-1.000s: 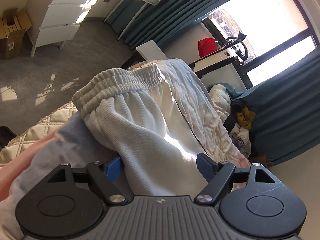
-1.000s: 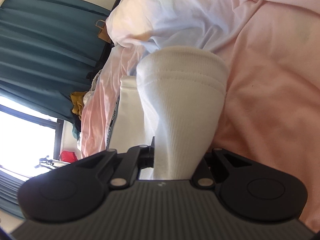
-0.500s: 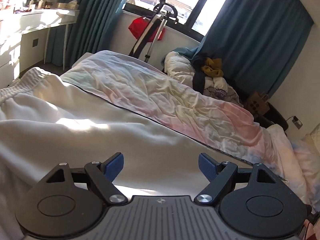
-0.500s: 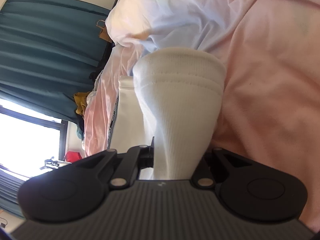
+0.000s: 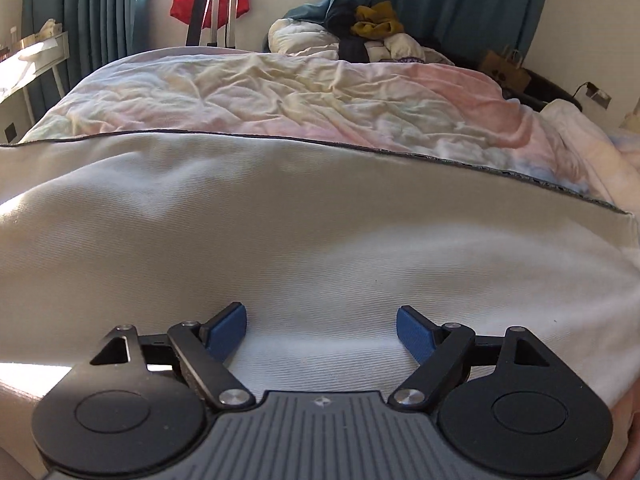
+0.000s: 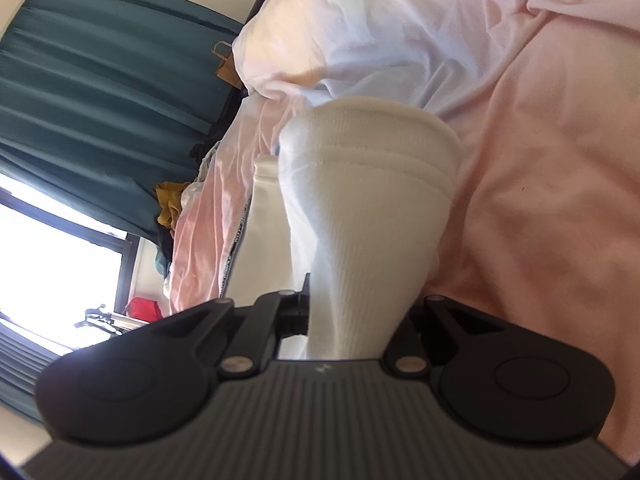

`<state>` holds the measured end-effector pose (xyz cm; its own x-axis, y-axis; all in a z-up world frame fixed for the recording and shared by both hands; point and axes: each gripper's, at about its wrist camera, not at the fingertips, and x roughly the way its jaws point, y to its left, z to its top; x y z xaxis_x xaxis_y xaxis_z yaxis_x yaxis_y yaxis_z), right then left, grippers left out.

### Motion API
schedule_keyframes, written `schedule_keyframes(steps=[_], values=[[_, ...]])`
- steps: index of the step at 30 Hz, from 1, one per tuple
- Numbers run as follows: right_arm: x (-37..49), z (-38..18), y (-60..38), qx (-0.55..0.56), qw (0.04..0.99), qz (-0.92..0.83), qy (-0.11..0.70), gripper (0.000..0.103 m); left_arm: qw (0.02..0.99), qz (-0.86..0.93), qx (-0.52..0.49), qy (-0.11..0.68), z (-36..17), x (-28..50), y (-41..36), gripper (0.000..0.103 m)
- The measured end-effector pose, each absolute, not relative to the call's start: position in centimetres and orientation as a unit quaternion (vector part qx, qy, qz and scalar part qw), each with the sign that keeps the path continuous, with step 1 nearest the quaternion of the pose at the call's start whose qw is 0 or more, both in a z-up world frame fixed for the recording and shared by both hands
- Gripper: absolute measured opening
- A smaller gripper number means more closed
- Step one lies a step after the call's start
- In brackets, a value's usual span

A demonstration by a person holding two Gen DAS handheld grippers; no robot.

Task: Fold clothes
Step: 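Lift the leg cuff with the right gripper over toward the waistband and release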

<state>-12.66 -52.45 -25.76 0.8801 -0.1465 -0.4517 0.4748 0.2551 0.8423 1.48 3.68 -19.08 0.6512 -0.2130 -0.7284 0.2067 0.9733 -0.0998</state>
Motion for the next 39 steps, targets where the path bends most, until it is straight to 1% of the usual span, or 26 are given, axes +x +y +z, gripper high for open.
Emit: schedule_keyframes(steps=[6, 11, 16, 22, 27, 29, 33, 36, 39], values=[[-12.1, -24.8, -52.1, 0.551, 0.797, -0.203, 0.144, 0.013, 0.910, -0.112, -0.016, 0.399, -18.9, 1.2, 4.0, 0.083], [-11.6, -22.5, -51.2, 0.496, 0.832, -0.205, 0.139, 0.013, 0.909, -0.113, -0.021, 0.401, -18.6, 1.3, 4.3, 0.083], [-10.8, -17.7, -48.9, 0.406, 0.886, -0.192, 0.117, 0.013, 0.907, -0.115, -0.038, 0.402, -18.2, 1.5, 4.8, 0.083], [-10.2, -10.5, -42.6, 0.279, 0.945, -0.150, 0.081, 0.013, 0.907, -0.124, -0.070, 0.397, -17.2, 1.5, 5.9, 0.083], [-9.3, -6.5, -35.4, 0.153, 0.980, -0.103, 0.070, 0.013, 0.910, -0.136, -0.137, 0.366, -15.3, 1.1, 8.4, 0.083], [-9.1, -5.7, -32.2, 0.102, 0.989, -0.074, 0.073, 0.013, 0.910, -0.142, -0.172, 0.350, -14.4, 0.9, 9.8, 0.083], [-8.4, -5.5, -26.7, 0.037, 0.995, -0.022, 0.093, 0.013, 0.906, -0.151, -0.235, 0.319, -13.0, 0.7, 12.3, 0.083], [-8.0, -6.6, -23.6, 0.012, 0.993, 0.009, 0.119, 0.013, 0.905, -0.166, -0.256, 0.296, -12.4, 0.5, 12.9, 0.083], [-7.6, -8.5, -20.0, -0.038, 0.986, 0.041, 0.155, 0.014, 0.902, -0.182, -0.267, 0.286, -12.1, 0.3, 13.0, 0.083]])
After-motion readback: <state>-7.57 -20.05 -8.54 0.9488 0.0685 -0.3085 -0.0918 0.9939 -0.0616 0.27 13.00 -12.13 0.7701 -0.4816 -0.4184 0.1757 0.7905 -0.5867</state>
